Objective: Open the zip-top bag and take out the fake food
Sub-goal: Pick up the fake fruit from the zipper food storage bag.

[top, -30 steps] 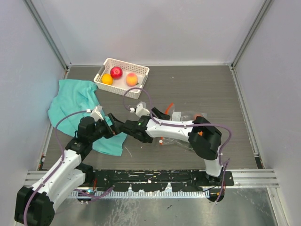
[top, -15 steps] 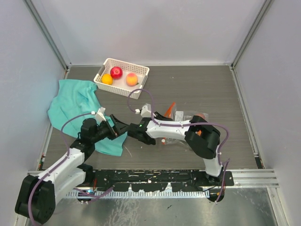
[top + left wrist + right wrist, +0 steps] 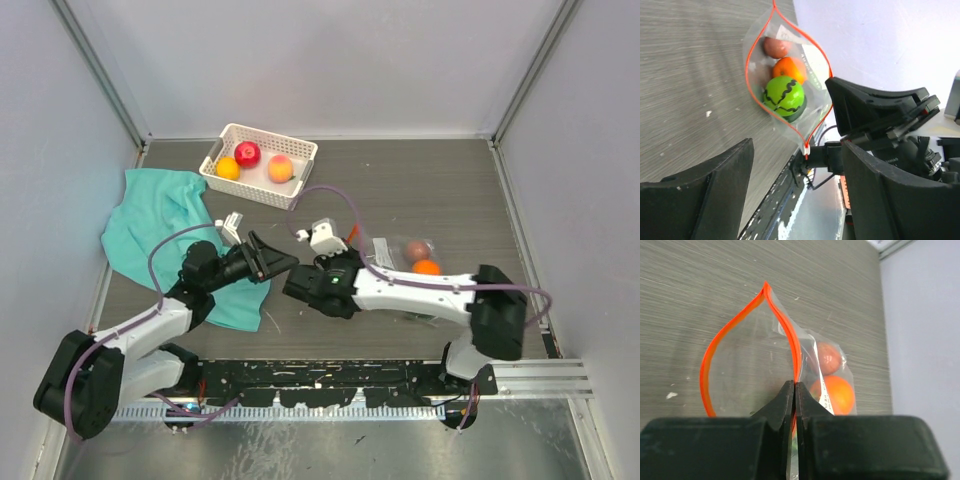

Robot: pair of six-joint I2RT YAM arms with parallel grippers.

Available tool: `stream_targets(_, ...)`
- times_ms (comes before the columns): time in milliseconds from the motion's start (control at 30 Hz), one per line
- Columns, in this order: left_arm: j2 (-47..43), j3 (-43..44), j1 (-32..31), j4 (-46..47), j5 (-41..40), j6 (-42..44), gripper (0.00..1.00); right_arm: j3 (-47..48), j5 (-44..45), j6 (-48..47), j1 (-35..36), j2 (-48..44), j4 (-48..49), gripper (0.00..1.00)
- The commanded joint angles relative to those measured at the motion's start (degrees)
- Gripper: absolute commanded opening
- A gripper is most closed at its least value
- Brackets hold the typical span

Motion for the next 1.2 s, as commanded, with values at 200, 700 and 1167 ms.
stream_targets(200,5.47,8.39,-5.65,14.70,-0.76,-5.87,0.54,-13.49,-11.76,-17.29,0.25,-27.81,29.35,0.01)
stream_targets(700,17.29,20.59,-20.13,8.18,-5.77,9.13,0.38,-20.54,-16.78,-15.97,0.07,-39.55,33.36,0.01)
stream_targets(1167,29.21,26.11,-28.21,7.78,-5.70,30.94,0.41,-24.13,-19.64,-15.26,-0.78,-45.43,34.72,0.01)
